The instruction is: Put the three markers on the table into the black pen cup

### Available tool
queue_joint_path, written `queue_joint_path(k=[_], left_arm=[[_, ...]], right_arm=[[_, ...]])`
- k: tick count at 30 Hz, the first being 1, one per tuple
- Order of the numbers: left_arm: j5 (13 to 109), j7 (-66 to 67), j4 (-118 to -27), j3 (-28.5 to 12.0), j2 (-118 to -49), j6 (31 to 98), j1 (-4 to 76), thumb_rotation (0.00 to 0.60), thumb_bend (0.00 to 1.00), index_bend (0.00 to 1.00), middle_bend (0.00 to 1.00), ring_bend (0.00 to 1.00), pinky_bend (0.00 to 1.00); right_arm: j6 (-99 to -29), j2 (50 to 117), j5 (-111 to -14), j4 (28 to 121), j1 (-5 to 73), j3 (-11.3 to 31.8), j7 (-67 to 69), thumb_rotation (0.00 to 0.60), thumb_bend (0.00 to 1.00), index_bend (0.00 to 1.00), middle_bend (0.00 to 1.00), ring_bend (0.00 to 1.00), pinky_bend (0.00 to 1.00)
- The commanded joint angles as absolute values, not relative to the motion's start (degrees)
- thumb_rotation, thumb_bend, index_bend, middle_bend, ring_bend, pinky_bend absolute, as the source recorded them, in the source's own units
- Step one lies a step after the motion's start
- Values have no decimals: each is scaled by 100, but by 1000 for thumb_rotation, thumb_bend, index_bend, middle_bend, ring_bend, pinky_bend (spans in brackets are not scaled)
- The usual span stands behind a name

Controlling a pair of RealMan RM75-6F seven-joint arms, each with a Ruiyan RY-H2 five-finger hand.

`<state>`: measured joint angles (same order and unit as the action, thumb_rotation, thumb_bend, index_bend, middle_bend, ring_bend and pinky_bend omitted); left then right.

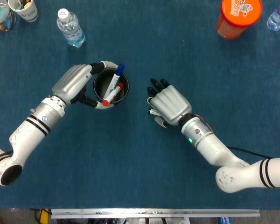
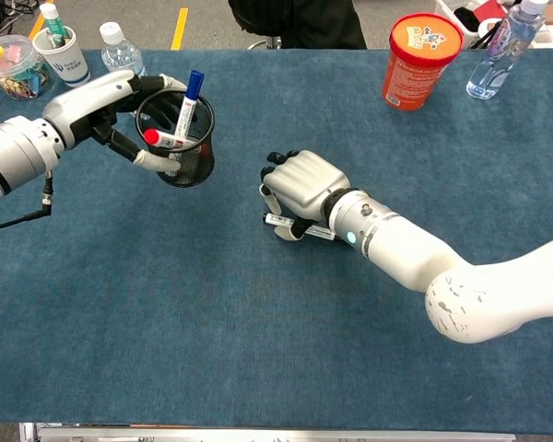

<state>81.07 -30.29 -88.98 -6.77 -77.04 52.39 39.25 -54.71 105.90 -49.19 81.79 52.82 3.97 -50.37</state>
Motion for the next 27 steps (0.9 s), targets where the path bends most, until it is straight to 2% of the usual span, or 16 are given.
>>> queue_joint_path(k=[1,27], left_arm=[[8111,-3037,-8897,-673,-7698,5246,3919,600,150,250,368,346,292],[8147,-3106,-8918,-642,-7663,5305,3885,600,151,249,368,345,291]], right_arm=[[-5491,10611,-4946,8149,5275,379,-5037,469,311,504,210,51,155],[-5545,10773,-5203,7952,5170,240,-5113,482,338,556,221,50,155]])
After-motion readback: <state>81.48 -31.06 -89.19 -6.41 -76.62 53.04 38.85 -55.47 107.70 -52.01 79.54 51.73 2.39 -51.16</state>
